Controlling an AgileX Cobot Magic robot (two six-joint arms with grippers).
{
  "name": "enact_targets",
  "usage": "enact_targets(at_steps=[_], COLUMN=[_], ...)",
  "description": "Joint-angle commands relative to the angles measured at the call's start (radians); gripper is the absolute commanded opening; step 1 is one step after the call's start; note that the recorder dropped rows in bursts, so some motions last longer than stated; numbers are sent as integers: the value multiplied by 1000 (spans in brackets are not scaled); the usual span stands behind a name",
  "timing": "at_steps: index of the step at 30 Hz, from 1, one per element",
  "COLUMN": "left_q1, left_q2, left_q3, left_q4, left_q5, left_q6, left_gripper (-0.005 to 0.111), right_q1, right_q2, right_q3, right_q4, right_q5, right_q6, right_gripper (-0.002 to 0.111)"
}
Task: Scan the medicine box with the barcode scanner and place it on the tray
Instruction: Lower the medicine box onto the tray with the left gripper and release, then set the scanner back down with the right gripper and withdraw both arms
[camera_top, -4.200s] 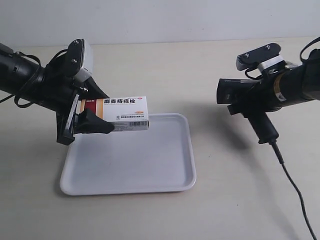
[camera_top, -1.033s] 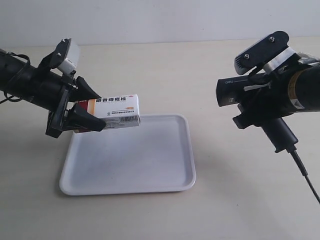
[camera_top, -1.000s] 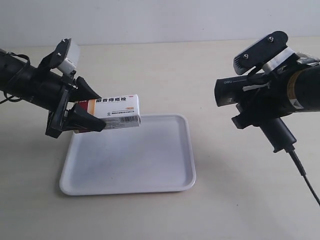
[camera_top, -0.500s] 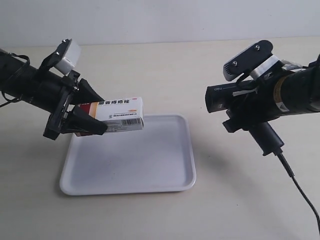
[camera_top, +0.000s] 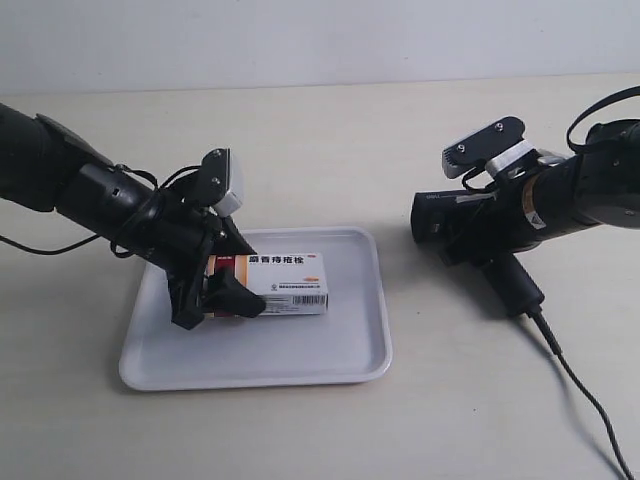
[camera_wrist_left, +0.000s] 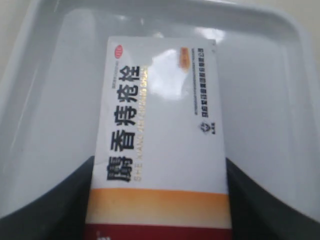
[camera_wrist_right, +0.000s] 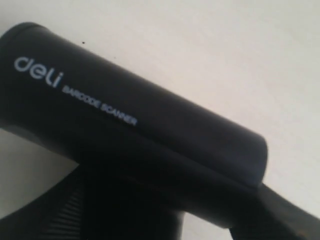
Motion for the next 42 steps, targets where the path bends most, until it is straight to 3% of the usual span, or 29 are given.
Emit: enact_targets(at_steps=[1, 4, 5, 7, 12, 15, 19, 25, 34, 36, 39, 42], left_q1=[-5, -5, -5, -5, -5, -5, 5, 37, 70, 77, 85, 91], left_q2=[15, 24, 24, 24, 24, 24, 8, -132, -363, -373, -373, -375], left_q3=[3, 3, 3, 3, 3, 3, 3, 3, 3, 3, 3, 3], left_q4=[-23, -30, -30, -30, -19, -8, -8, 49, 165, 172, 156, 119], left_q5=[-70, -104, -112, -114, -79, -77, -74, -24, 194, 209, 242, 264], left_q6=[-7, -9, -9, -9, -21, -33, -114, -287, -526, -530, -534, -536], left_gripper=[1, 8, 15, 30, 70, 89, 105, 105, 105, 105, 95, 60], right_q1=[-6, -6, -6, -4, -4, -4, -4, -4, -4, -4, -4, -4], right_q2=[23, 25, 25, 25, 25, 16, -38, -212, -593, -675, -811, -927], right_q3=[-4, -4, -4, -4, -4, -4, -4, 7, 82, 110, 164, 228], right_q4=[-3, -3, -3, -2, 49, 49, 49, 65, 67, 67, 67, 67], right_q5=[-10, -10, -10, -10, -32, -32, -40, -40, -40, -25, 0, 0], right_q6=[0, 0, 0, 2, 62, 90, 108, 162, 187, 187, 200, 212], right_gripper=[0, 5, 9, 21, 63, 87, 101, 101, 96, 87, 62, 31])
